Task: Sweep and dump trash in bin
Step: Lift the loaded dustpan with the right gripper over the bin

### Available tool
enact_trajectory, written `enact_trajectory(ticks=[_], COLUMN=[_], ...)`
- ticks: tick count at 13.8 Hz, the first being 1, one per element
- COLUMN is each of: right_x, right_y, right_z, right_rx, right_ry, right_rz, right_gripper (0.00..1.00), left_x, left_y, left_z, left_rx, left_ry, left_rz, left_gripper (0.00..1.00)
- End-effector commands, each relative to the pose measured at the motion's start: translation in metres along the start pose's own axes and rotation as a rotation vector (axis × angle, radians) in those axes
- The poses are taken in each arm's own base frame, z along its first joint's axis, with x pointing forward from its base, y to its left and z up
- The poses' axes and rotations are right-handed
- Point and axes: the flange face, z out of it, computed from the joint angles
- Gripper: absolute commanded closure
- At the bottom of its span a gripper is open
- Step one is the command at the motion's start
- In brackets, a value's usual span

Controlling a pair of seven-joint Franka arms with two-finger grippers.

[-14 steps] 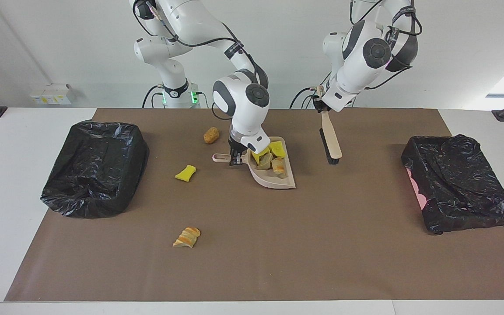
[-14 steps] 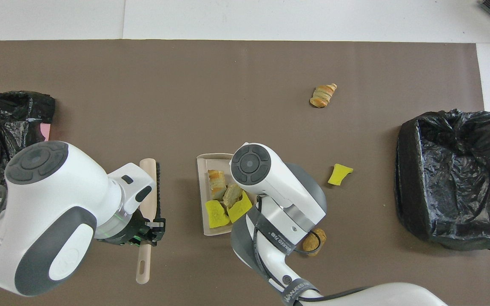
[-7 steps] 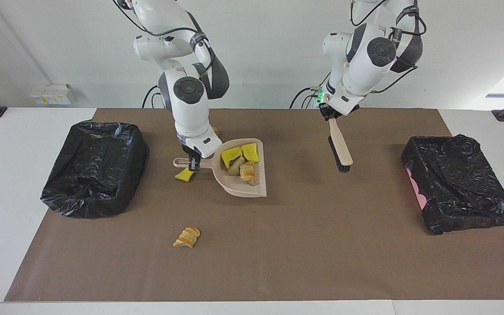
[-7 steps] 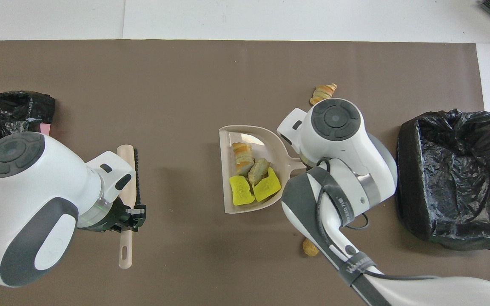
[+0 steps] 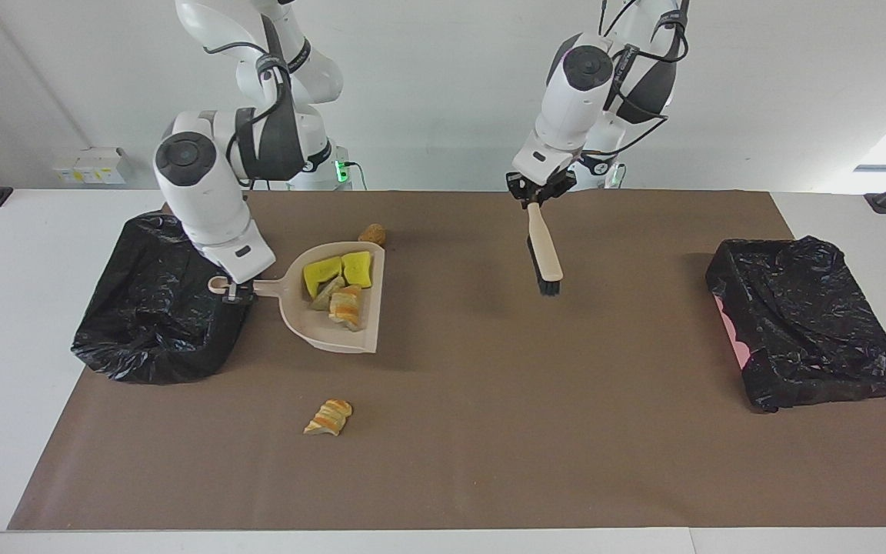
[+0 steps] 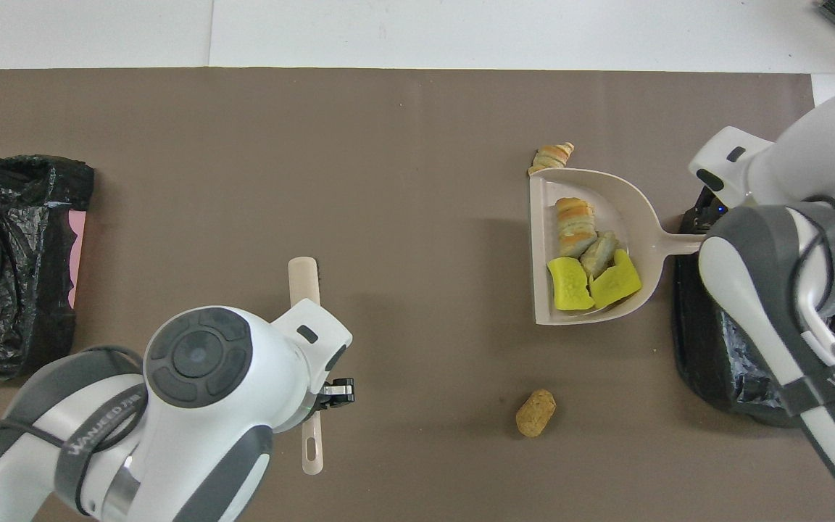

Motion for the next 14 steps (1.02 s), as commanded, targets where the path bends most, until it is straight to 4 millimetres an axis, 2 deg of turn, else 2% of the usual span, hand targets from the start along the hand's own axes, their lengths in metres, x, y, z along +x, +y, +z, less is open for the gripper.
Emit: enact_trajectory(ticks=[1, 3, 5, 8, 10, 12, 14], right_x=[-0.049, -0.09, -0.129, -0.194, -0.226, -0.246, -0.247], right_y=[-0.01, -0.016, -0.025, -0.044, -0.057, -0.064, -0.062], right_z=[-0.013, -0.012, -0.014, -0.013, -0.011, -0.013, -0.014], right_rx=[0.0, 0.0, -0.005, -0.007, 0.014, 0.015, 0.001], right_ry=[0.015, 0.016, 0.019, 0.01, -0.05, -0.117, -0.23], right_rz=[-0.019, -0.023, -0.045, -0.083, -0.092, -0.076, -0.102], right_gripper=[1.0, 1.0, 1.0, 1.0, 1.0, 1.0, 1.0], left_x=[-0.021, -0.04, -0.046, -0.051, -0.058, -0.059, -0.06], left_y=[0.031, 0.048, 0.063, 0.067, 0.071, 0.073, 0.071], left_z=[0.052, 0.074, 0.101, 0.108, 0.115, 0.12, 0.124], left_rx=[-0.008, -0.052, -0.049, -0.101, -0.107, -0.109, -0.103], left_ry=[-0.001, -0.004, -0.012, -0.023, -0.042, -0.036, -0.04], left_rz=[-0.013, 0.002, 0.004, -0.016, -0.029, -0.028, -0.029], left_gripper=[1.0, 1.0, 1.0, 1.0, 1.0, 1.0, 1.0])
